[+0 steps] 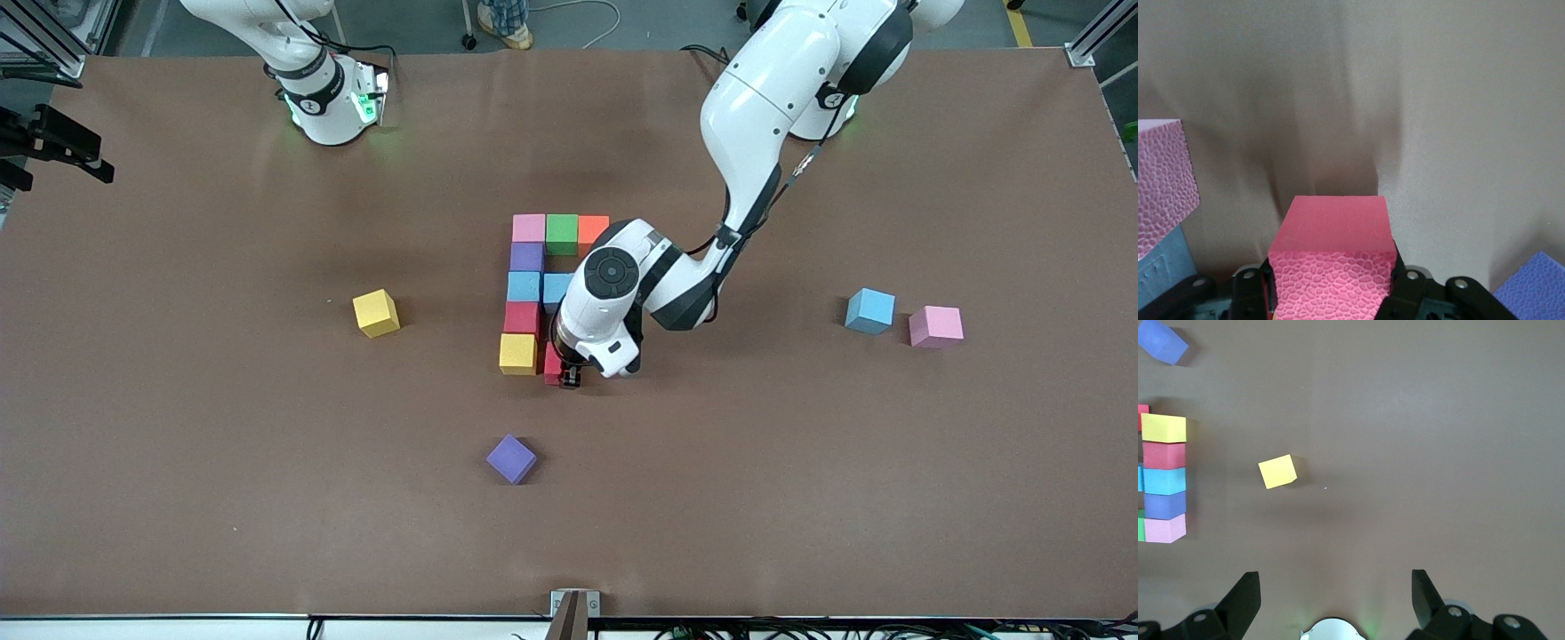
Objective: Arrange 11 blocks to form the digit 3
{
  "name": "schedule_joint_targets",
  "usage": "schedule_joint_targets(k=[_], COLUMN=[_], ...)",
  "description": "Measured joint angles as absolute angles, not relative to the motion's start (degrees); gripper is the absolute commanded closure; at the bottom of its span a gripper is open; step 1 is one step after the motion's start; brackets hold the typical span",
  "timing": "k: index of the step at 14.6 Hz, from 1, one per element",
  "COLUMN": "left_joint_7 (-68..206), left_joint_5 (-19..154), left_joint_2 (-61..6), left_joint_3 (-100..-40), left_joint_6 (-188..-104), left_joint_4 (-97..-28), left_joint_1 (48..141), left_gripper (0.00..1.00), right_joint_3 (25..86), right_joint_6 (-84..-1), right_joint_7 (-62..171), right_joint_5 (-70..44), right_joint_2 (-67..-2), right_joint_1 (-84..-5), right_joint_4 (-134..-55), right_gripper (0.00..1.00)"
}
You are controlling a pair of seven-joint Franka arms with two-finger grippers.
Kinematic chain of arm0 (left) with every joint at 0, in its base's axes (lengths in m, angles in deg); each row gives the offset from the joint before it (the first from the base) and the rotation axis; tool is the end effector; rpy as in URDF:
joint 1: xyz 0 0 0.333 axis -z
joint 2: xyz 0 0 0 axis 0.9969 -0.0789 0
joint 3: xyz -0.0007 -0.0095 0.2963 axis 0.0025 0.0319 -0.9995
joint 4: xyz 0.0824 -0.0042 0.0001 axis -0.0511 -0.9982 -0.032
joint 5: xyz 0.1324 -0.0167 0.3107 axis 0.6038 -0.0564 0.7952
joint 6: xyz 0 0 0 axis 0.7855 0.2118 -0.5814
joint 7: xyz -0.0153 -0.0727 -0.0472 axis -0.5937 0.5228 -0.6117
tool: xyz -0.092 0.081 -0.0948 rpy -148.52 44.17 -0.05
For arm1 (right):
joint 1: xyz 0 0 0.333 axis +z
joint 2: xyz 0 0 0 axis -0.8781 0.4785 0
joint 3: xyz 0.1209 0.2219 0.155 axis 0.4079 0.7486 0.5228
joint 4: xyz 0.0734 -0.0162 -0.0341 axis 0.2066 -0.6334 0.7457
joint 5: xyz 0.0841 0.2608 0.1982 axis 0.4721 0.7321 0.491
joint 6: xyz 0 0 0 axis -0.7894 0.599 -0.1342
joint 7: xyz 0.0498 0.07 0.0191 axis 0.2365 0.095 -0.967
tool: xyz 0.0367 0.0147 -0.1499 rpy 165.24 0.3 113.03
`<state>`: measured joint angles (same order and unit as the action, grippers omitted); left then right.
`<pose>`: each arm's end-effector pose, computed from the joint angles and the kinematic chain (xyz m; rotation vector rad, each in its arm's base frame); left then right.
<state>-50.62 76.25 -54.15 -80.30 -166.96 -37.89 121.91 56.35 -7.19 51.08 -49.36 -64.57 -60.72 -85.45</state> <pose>0.5216 -0.4828 0.1824 2.1587 1.9977 -0.1392 0.4447 -0.0310 0.5951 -3.1116 -0.1219 0.0906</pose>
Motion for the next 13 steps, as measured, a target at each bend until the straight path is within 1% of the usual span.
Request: schedule_joint_targets(k=[13], left_joint_7=[-54.0], left_joint_5=[76.2], left_joint_2=[-54.5], left_joint_3=[-80.3], left_joint_6=[-166.2], left_joint_4=[-37.7], left_joint_1=[123.2], left_gripper=[0.91], right_joint_3=[56.6], right_joint_6=[-6.8], right_joint_7=[51.1], right_joint_5=[-50.2], right_joint_2=[-64.6], right_joint_1=[-60.7], right_joint_4=[-85.5], right_gripper=[0.00])
